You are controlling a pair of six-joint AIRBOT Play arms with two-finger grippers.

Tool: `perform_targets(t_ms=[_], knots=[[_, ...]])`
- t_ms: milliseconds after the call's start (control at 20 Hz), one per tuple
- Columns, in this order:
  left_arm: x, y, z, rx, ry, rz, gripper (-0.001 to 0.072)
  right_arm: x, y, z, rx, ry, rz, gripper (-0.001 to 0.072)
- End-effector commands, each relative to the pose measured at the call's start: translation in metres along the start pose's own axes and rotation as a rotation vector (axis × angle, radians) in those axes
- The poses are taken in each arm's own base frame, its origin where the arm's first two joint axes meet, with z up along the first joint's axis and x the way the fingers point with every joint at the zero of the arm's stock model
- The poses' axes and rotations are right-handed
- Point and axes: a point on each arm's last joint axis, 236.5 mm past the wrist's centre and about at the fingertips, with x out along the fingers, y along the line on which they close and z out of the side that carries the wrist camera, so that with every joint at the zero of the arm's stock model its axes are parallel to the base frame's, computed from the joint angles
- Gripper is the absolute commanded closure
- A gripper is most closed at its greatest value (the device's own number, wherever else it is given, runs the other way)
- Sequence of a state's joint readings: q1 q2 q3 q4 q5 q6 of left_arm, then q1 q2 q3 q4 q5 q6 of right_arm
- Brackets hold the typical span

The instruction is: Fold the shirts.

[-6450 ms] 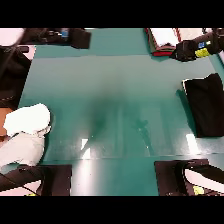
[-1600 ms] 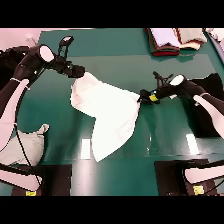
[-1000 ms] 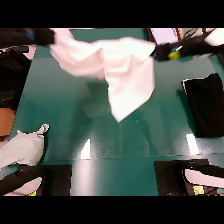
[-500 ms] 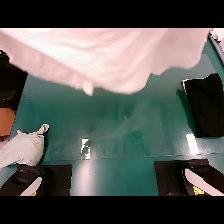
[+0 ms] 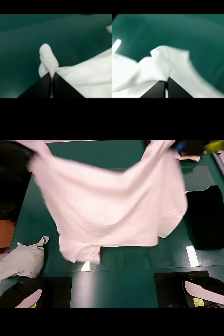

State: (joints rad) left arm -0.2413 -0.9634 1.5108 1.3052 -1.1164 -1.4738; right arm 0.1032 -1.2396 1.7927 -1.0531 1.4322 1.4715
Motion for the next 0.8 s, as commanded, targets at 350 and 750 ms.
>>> perform_targets(t_ms=[350, 750], knots=[[0.200, 0.081, -0.140, 0.004, 0.352, 0.116, 0.0685, 0.208, -0.086, -0.107, 0.211, 0.335, -0.008, 0.0696], [0.113, 0.150, -0.170, -0.263, 0.537, 0.262, 0.0108, 0.140, -0.087, -0.053, 0.146, 0.271, 0.003, 0.0242]])
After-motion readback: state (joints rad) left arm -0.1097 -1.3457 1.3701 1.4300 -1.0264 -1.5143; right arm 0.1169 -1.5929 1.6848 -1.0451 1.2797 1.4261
